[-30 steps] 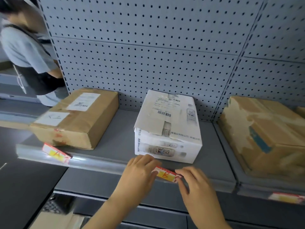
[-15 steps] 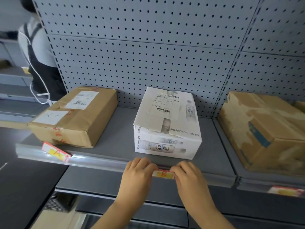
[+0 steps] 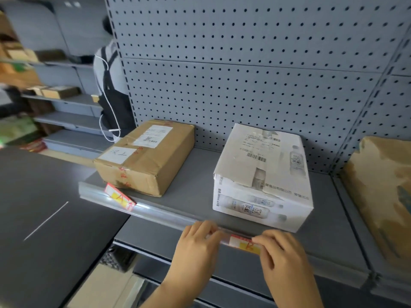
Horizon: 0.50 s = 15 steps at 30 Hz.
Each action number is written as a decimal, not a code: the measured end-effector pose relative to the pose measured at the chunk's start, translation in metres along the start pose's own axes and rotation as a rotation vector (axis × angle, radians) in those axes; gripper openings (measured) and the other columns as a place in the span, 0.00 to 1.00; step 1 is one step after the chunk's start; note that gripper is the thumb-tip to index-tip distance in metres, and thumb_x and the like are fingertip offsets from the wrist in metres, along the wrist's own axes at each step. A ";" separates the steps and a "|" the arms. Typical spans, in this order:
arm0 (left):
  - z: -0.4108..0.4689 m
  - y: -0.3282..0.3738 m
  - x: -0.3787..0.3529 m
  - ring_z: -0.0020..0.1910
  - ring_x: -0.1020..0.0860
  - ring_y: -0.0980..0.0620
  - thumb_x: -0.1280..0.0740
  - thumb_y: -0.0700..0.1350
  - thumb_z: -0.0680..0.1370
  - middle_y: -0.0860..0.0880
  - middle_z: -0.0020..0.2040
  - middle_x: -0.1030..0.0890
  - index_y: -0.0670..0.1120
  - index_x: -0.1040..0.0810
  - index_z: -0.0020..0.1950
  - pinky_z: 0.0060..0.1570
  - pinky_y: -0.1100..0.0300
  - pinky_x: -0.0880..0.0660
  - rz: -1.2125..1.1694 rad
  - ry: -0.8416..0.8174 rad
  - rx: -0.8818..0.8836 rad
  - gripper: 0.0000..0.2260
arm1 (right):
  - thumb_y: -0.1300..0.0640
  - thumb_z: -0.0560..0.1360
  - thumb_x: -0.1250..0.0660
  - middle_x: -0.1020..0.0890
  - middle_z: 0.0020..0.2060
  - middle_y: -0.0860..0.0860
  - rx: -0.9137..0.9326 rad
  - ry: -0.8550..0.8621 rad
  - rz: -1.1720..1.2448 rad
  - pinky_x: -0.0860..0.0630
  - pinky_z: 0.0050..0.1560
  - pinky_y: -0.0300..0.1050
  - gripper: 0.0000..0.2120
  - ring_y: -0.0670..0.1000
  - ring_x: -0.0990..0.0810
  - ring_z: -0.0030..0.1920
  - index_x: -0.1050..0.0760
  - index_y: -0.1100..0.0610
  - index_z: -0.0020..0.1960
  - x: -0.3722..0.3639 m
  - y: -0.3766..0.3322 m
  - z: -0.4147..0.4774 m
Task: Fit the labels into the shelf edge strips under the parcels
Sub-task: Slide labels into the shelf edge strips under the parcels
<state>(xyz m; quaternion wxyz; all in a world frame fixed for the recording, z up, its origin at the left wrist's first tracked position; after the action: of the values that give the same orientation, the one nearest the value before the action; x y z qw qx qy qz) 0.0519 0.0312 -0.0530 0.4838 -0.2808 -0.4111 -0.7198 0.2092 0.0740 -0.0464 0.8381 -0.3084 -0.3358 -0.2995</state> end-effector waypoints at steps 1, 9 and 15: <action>-0.005 -0.009 0.007 0.40 0.24 0.49 0.27 0.33 0.65 0.51 0.42 0.22 0.49 0.18 0.45 0.38 0.59 0.29 0.013 0.009 0.011 0.14 | 0.71 0.60 0.24 0.19 0.40 0.50 0.015 0.019 0.011 0.22 0.41 0.46 0.14 0.51 0.24 0.42 0.18 0.56 0.41 -0.004 -0.007 0.003; -0.034 -0.120 0.095 0.41 0.24 0.48 0.40 0.41 0.73 0.51 0.42 0.22 0.49 0.19 0.47 0.39 0.56 0.29 0.119 0.088 0.150 0.11 | 0.56 0.73 0.41 0.19 0.40 0.50 0.103 0.134 0.174 0.29 0.46 0.42 0.12 0.49 0.25 0.43 0.18 0.54 0.44 -0.063 -0.102 0.032; -0.025 -0.220 0.163 0.42 0.22 0.48 0.26 0.34 0.69 0.51 0.46 0.20 0.49 0.18 0.48 0.41 0.56 0.27 0.129 0.081 0.158 0.13 | 0.55 0.72 0.39 0.17 0.40 0.51 -0.001 0.229 0.169 0.29 0.45 0.40 0.12 0.48 0.26 0.43 0.17 0.53 0.43 -0.110 -0.167 0.065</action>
<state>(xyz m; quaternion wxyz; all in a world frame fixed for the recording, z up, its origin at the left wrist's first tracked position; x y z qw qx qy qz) -0.2131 -0.0239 -0.0050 0.5661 -0.2383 -0.4275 -0.6633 0.0007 0.0481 -0.0378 0.8930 -0.2997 -0.2109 -0.2613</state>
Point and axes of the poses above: each hand's wrist, its own z-axis towards the middle knuckle, its own x-axis out of the back of the hand, y = z × x, the point moved 8 cm from there along z, towards the middle knuckle
